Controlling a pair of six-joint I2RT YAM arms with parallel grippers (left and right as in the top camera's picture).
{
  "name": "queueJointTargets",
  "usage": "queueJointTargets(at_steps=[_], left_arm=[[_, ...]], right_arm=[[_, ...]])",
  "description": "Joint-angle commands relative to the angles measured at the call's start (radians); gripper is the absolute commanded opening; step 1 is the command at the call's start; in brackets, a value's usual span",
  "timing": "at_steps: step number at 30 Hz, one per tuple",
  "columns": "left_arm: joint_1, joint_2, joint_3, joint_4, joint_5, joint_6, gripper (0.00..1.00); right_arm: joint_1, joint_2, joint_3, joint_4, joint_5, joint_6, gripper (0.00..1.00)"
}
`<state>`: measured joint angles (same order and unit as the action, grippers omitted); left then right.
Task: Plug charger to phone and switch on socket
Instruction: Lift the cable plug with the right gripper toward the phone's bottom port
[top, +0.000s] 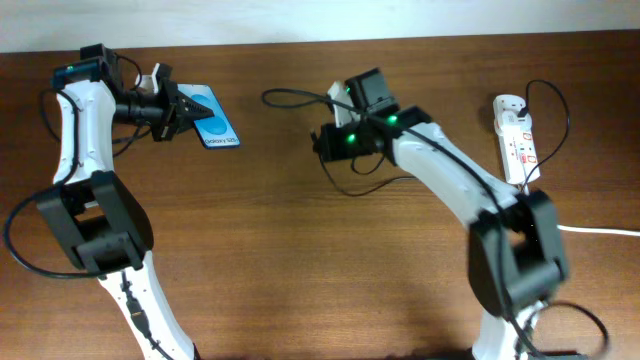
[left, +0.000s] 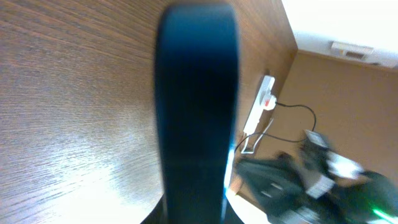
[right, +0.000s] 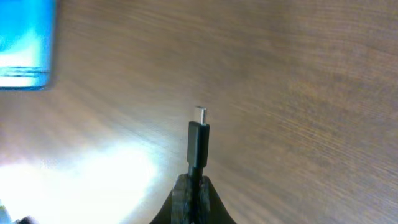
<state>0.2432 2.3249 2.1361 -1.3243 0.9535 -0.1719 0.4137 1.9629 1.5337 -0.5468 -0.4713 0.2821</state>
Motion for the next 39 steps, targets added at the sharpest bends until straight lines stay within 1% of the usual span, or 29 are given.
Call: queueJointTargets(at_steps=[1, 3, 5, 7, 8, 13, 14, 15, 18, 20, 21, 22, 24, 26, 28, 32, 35, 38, 39], left_arm=[[-0.024, -0.018, 0.008, -0.005, 0.038, 0.069, 0.0], [-0.034, -0.018, 0.008, -0.005, 0.042, 0.069, 0.0], [-0.051, -0.018, 0.008, -0.004, 0.121, 0.109, 0.0], [-0.061, -0.017, 0.008, -0.005, 0.161, 0.117, 0.0], [-0.065, -0.017, 0.008, -0.005, 0.171, 0.117, 0.0], [-0.118, -0.018, 0.008, -0.004, 0.234, 0.122, 0.0], [-0.134, -0.018, 0.008, -0.002, 0.266, 0.146, 0.0], [-0.152, -0.017, 0.008, -0.001, 0.328, 0.19, 0.0], [-0.2, -0.018, 0.008, 0.011, 0.416, 0.204, 0.0], [-0.228, -0.017, 0.008, 0.031, 0.473, 0.212, 0.0], [-0.253, -0.017, 0.008, 0.062, 0.539, 0.215, 0.0], [-0.268, -0.018, 0.008, 0.083, 0.581, 0.214, 0.0], [-0.288, -0.018, 0.008, 0.102, 0.62, 0.213, 0.0], [-0.297, -0.017, 0.008, 0.101, 0.621, 0.209, 0.0], [-0.297, -0.017, 0.008, 0.101, 0.62, 0.183, 0.0], [-0.297, -0.018, 0.008, 0.101, 0.62, 0.179, 0.0], [-0.297, -0.018, 0.008, 0.104, 0.62, 0.171, 0.0], [-0.297, -0.018, 0.008, 0.174, 0.62, 0.066, 0.0], [-0.297, -0.018, 0.008, 0.219, 0.62, 0.014, 0.0]], right_arm=[[-0.039, -0.108, 0.008, -0.05, -0.042, -0.043, 0.04], [-0.064, -0.126, 0.008, -0.069, -0.087, -0.043, 0.04], [-0.116, -0.145, 0.008, -0.11, -0.15, -0.053, 0.04], [-0.163, -0.164, 0.008, -0.167, -0.213, -0.096, 0.04], [-0.178, -0.172, 0.008, -0.191, -0.218, -0.101, 0.04], [-0.3, -0.283, 0.008, -0.354, -0.269, -0.231, 0.04], [-0.342, -0.311, 0.008, -0.379, -0.315, -0.26, 0.04], [-0.394, -0.34, 0.008, -0.406, -0.365, -0.287, 0.04], [-0.506, -0.387, 0.008, -0.507, -0.47, -0.36, 0.04], [-0.517, -0.388, 0.005, -0.583, -0.498, -0.417, 0.04], [-0.499, -0.388, -0.021, -0.595, -0.504, -0.433, 0.04], [-0.484, -0.388, -0.05, -0.583, -0.526, -0.436, 0.04], [-0.463, -0.388, -0.113, -0.533, -0.58, -0.435, 0.04], [-0.447, -0.388, -0.19, -0.475, -0.64, -0.431, 0.04], [-0.433, -0.388, -0.238, -0.446, -0.651, -0.431, 0.04], [-0.401, -0.388, -0.283, -0.369, -0.65, -0.37, 0.04], [-0.341, -0.388, -0.284, -0.297, -0.637, -0.299, 0.04], [-0.249, -0.388, -0.284, -0.178, -0.558, -0.158, 0.04], [-0.198, -0.388, -0.284, -0.093, -0.537, -0.061, 0.04]])
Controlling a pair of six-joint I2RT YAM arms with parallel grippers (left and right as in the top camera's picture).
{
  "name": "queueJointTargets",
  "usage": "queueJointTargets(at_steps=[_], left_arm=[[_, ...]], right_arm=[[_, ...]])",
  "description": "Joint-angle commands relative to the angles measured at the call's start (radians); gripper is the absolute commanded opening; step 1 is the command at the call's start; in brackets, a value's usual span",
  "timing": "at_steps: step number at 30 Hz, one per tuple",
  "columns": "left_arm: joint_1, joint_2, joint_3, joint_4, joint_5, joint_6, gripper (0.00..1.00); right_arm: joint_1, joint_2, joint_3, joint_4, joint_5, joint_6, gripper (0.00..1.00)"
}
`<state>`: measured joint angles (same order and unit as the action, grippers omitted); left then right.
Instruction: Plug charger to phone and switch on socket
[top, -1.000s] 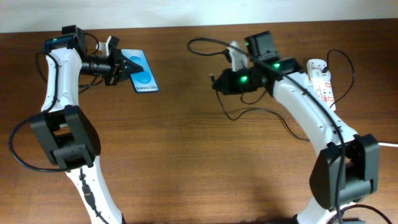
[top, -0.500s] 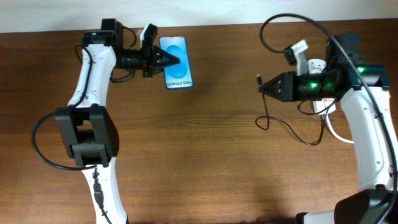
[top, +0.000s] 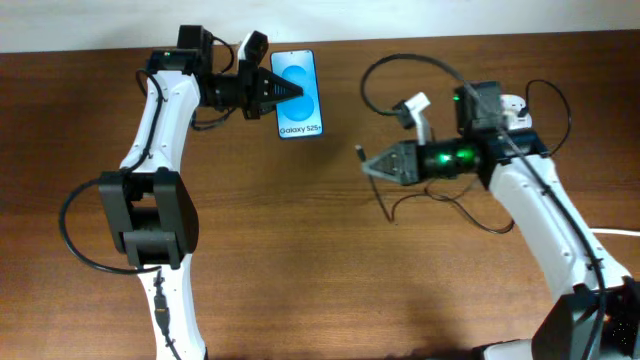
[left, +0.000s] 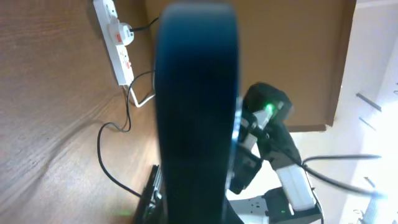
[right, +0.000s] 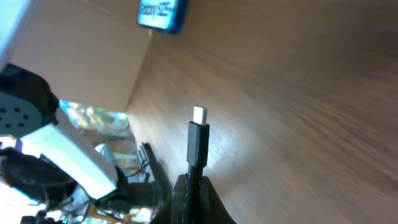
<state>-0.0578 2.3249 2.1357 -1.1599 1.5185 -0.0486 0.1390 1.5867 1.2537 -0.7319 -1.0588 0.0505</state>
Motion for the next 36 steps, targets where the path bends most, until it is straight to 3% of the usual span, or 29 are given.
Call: queueJointTargets(at_steps=[1, 7, 10, 30, 36], left_arm=[[0.004, -0.017, 0.008, 0.085, 0.055, -0.138, 0.0], [0.004, -0.017, 0.008, 0.362, 0.053, -0.428, 0.0], [0.004, -0.017, 0.008, 0.389, 0.049, -0.463, 0.0], [-0.033, -0.018, 0.008, 0.388, 0.055, -0.49, 0.0], [-0.029, -0.018, 0.008, 0.389, 0.055, -0.581, 0.0]], right_arm=[[0.104, -0.012, -0.004, 0.144, 0.051, 0.219, 0.04], [0.225, -0.012, -0.004, 0.386, 0.18, 0.525, 0.05], [0.254, -0.011, -0.004, 0.452, 0.235, 0.618, 0.04], [0.234, -0.01, -0.004, 0.486, 0.258, 0.624, 0.04], [0.233, -0.01, -0.004, 0.491, 0.259, 0.646, 0.04]])
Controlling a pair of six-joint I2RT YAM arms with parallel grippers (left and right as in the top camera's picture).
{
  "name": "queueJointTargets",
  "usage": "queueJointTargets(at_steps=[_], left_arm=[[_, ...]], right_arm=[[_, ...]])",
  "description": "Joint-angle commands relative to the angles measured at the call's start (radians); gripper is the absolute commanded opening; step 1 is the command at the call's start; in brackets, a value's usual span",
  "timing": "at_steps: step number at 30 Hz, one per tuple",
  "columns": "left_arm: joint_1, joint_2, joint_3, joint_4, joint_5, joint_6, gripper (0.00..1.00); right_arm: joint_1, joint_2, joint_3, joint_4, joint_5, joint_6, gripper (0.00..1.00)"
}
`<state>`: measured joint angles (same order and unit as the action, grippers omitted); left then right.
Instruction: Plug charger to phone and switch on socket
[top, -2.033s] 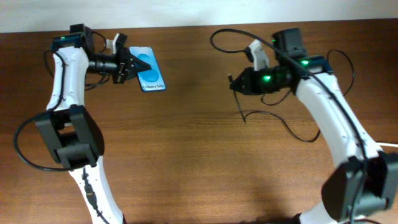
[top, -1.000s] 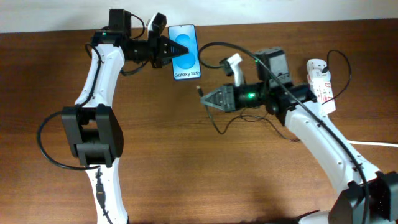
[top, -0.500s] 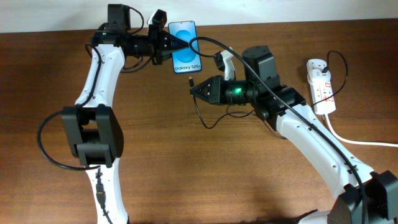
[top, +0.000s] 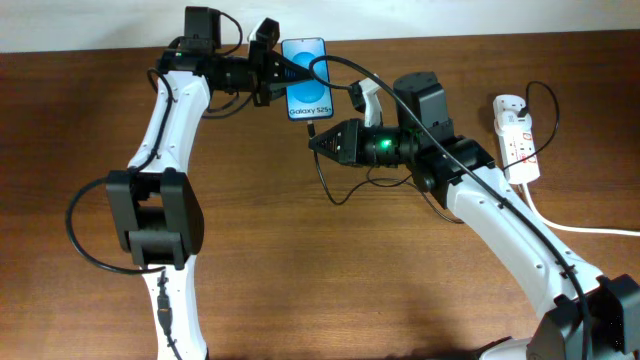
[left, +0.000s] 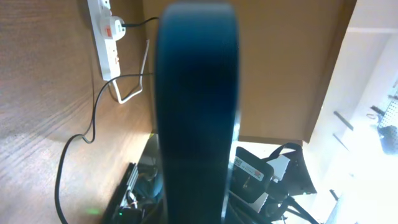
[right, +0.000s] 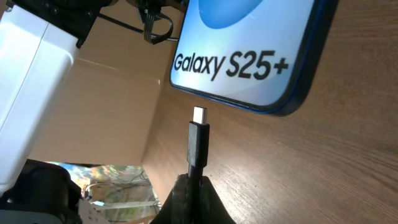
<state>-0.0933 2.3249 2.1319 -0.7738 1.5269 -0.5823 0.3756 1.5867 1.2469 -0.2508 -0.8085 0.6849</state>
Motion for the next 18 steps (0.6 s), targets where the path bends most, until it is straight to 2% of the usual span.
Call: queueJointTargets(at_steps=[1, 18], left_arm=[[0.006, -0.018, 0.012, 0.003, 0.047, -0.048, 0.0], [0.006, -0.018, 0.012, 0.022, 0.047, -0.047, 0.0]], right_arm=[[-0.003, -0.01, 0.003, 0.01, 0.009, 0.012, 0.04], [-0.024, -0.01, 0.003, 0.023, 0.009, 0.012, 0.04]])
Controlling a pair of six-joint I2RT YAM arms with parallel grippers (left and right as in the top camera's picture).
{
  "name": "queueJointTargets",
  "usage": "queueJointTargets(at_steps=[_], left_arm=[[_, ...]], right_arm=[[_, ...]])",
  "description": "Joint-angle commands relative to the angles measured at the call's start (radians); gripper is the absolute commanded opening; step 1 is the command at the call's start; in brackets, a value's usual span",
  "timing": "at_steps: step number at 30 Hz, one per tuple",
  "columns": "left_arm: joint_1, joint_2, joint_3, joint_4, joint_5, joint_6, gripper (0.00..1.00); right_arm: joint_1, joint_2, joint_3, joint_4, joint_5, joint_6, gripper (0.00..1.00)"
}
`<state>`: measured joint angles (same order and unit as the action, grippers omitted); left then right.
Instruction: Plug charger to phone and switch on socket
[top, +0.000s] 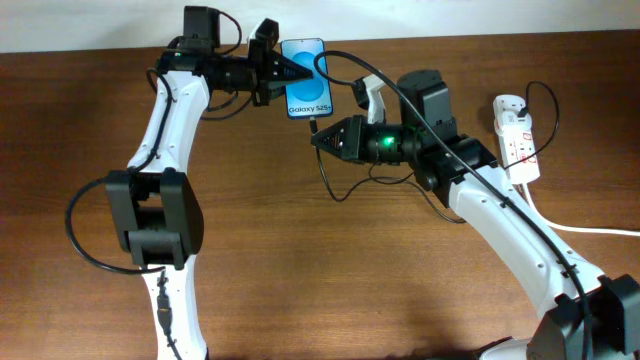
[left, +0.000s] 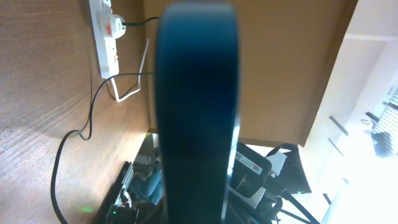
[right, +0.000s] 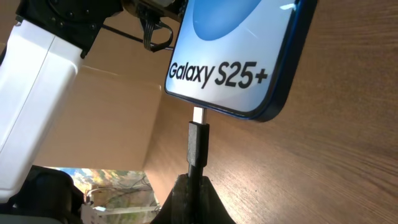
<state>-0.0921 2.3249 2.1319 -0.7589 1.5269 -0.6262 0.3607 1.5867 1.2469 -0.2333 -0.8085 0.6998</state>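
Note:
A blue phone (top: 305, 78) with a "Galaxy S25+" screen is held up off the table at the back, my left gripper (top: 283, 72) shut on it. Its dark edge (left: 197, 112) fills the left wrist view. My right gripper (top: 330, 137) is shut on the black charger plug (right: 199, 138), whose metal tip meets the phone's bottom edge (right: 224, 112). The plug's black cable (top: 345, 185) trails over the table. A white socket strip (top: 517, 137) lies at the right, also seen far off as the strip (left: 109, 34).
The brown wooden table (top: 300, 270) carries the loose cable loops near its middle. A white lead (top: 600, 230) runs from the socket strip off the right edge. A black cable (top: 560, 100) is plugged into the strip.
My right gripper has edged the plug toward the phone: the gap between the metal tip and the phone's bottom edge has closed. The left gripper and phone have hardly moved.
The left gripper held the phone low at the table's far left while the right held the plug near the middle. Then the phone stood raised at the back centre, the plug far to its right. Later the plug sat just under the phone's bottom edge, and now touches it.

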Motion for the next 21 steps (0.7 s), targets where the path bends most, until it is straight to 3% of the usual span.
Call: queueJointTargets(at_steps=[1, 21], left_arm=[[0.005, -0.017, 0.012, 0.007, 0.047, -0.003, 0.0], [0.005, -0.018, 0.012, 0.013, 0.047, -0.018, 0.0]], right_arm=[[-0.009, -0.01, 0.003, 0.006, 0.009, -0.003, 0.04], [-0.008, -0.01, 0.003, 0.006, 0.009, -0.003, 0.04]])
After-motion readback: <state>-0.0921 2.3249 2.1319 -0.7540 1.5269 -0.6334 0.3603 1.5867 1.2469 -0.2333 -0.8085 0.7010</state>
